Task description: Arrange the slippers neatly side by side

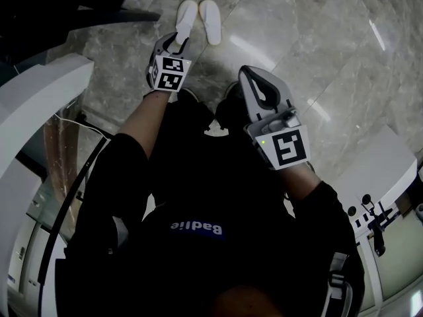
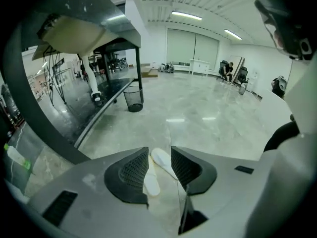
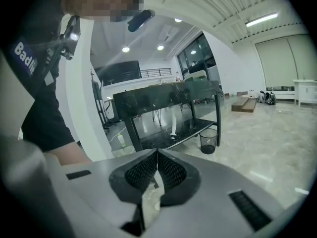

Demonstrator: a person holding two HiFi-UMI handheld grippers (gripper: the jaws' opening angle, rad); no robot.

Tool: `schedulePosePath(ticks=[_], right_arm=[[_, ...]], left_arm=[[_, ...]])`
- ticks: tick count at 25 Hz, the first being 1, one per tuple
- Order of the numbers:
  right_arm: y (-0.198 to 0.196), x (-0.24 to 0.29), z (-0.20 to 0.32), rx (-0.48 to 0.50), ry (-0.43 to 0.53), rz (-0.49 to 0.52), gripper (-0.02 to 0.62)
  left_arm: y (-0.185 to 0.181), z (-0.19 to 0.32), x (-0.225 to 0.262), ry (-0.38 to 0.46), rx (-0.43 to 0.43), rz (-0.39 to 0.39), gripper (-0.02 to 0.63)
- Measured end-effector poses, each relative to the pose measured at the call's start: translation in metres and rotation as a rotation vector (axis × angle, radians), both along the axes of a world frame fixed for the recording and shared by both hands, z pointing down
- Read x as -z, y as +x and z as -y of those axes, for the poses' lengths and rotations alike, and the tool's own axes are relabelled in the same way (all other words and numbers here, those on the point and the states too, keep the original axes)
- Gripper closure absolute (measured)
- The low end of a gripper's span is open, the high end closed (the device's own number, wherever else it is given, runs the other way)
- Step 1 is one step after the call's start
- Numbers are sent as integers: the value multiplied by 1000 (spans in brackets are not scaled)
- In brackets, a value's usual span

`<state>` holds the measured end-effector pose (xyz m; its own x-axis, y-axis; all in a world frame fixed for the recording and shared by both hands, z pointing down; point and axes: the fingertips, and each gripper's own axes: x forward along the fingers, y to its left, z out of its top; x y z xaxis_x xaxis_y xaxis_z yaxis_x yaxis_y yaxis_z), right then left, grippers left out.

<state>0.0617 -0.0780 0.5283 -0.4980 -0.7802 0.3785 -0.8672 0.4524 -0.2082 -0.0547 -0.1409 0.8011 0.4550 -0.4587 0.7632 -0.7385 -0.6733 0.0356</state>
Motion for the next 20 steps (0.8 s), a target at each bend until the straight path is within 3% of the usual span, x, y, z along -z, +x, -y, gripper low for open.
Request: schedulePosePath(ticks=[5,7,10,12,20], right_arm=[[7,-53,5,-15,-1,13,595],[9,-74,7,-13,-4,15,595],[12,-104,11,-13,3,17,595],[16,-124,15,-15,12,17,595],[17,-191,28,5,53,29,595]], left_arm=[[-8,14,-74,-23,25,42,491],[-9,17,-104,-46,22,50,449],[-10,24,-152,-85,13,69,448],[-10,29,-185,-106,4,87,396],[-15,57,-290,-94,-38,155,393]])
